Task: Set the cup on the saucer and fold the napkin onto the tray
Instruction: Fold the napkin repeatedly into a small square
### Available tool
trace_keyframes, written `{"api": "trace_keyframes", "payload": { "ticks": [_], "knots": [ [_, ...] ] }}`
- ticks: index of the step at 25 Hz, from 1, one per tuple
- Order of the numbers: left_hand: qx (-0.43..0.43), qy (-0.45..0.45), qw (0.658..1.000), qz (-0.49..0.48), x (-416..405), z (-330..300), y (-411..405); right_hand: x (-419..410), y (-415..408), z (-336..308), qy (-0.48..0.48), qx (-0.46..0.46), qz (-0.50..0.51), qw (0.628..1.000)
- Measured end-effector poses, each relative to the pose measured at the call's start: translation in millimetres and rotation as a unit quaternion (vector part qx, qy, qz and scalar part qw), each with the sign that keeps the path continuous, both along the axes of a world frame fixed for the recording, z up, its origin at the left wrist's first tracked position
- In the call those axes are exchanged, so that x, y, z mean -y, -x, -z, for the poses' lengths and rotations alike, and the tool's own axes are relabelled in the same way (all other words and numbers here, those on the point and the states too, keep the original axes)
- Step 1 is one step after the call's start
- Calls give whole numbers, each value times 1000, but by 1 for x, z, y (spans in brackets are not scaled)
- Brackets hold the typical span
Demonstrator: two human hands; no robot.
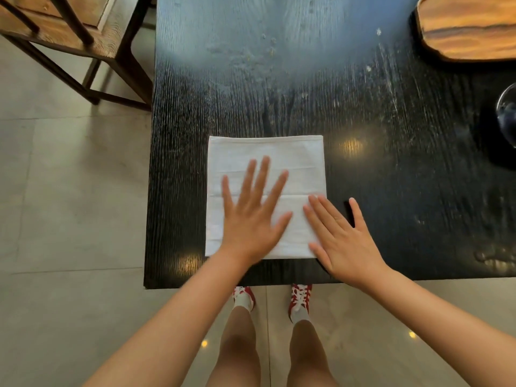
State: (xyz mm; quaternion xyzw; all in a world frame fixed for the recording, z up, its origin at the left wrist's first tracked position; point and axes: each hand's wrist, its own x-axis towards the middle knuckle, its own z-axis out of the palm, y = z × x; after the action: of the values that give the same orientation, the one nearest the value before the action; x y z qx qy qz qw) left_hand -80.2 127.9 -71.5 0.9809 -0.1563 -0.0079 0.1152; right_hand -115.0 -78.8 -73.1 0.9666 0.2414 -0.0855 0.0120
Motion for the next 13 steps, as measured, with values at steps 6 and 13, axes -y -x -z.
{"api": "trace_keyframes", "payload": {
  "ticks": [6, 13],
  "knots": [
    [-37, -76, 996, 41, -46, 19, 38, 0, 1, 1, -2, -7, 3, 1000],
    [-89, -92, 991, 44, -64, 10, 53, 6, 5, -4, 7, -34, 8, 999]
  ]
}}
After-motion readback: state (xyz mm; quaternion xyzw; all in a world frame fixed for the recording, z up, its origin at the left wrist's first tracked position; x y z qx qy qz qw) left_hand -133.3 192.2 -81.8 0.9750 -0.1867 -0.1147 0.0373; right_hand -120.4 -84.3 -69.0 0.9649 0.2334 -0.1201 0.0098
